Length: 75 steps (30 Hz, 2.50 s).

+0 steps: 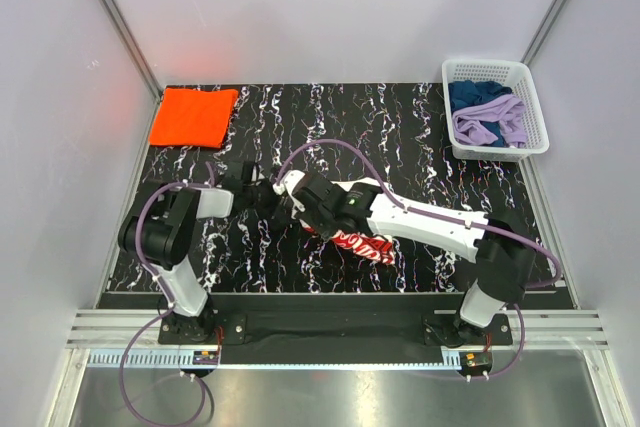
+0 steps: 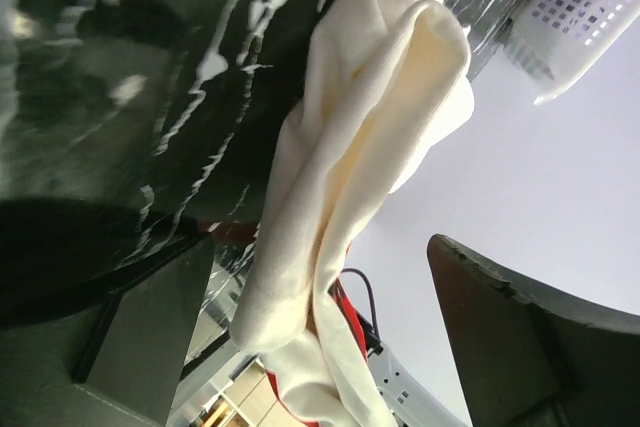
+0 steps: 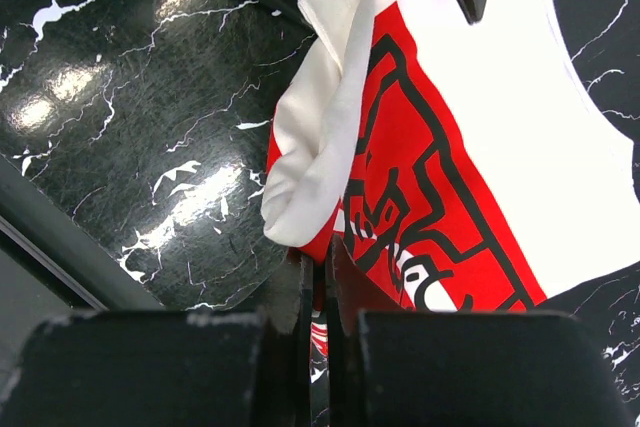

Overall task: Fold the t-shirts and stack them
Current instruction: Neatly place the folded tshirt to the corner

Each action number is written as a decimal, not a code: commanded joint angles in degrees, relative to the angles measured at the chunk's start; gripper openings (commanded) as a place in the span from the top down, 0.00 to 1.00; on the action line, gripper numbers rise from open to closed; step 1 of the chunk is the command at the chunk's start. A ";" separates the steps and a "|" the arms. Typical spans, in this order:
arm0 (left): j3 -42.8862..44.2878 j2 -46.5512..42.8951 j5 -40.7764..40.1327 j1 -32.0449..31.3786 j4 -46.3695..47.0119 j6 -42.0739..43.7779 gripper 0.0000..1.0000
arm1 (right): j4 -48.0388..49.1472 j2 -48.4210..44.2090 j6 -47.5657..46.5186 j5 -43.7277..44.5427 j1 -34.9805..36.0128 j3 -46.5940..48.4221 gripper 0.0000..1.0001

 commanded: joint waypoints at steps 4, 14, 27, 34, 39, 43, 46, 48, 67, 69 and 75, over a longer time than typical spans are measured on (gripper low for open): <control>0.71 6.69 -5.27 -3.51 1.42 -1.05 0.01 | 1.29 -4.29 -0.46 -1.82 -1.31 0.90 1.00; 2.73 11.26 -7.03 -4.13 6.16 -0.19 0.21 | 1.99 -4.64 -0.37 -4.01 -1.84 0.37 1.00; 13.71 11.44 -4.49 -3.78 -0.42 22.66 1.00 | -6.34 -11.14 12.70 -5.86 -2.98 0.98 0.01; 23.90 10.56 -4.12 -3.17 -13.15 39.36 1.00 | -16.45 -19.92 18.53 -5.16 -8.16 -4.54 0.00; 32.23 9.59 -12.82 -1.59 -25.37 49.91 1.00 | -20.24 -23.09 19.84 -6.39 -13.26 -7.36 0.00; 40.49 10.65 -18.00 1.40 -33.72 54.83 1.00 | -19.71 -24.68 21.16 -7.00 -13.61 -9.12 0.00; 47.61 10.91 -22.23 3.60 -37.77 57.56 1.00 | -20.32 -24.34 22.04 -7.88 -14.05 -9.74 0.00; 52.45 13.01 -24.86 5.09 -41.98 60.72 1.00 | -20.68 -24.07 21.78 -7.01 -14.32 -10.35 0.00; 85.25 24.71 -37.35 11.33 -48.25 75.85 1.00 | -20.33 -12.56 20.81 -12.63 -28.38 -3.24 0.00; 86.40 24.80 -37.71 12.39 -47.28 76.20 1.00 | -20.33 -10.46 20.55 -13.33 -28.73 -2.27 0.00; 89.48 24.98 -35.07 14.85 -44.11 75.67 1.00 | -20.06 -6.32 20.20 -15.00 -29.79 0.19 0.00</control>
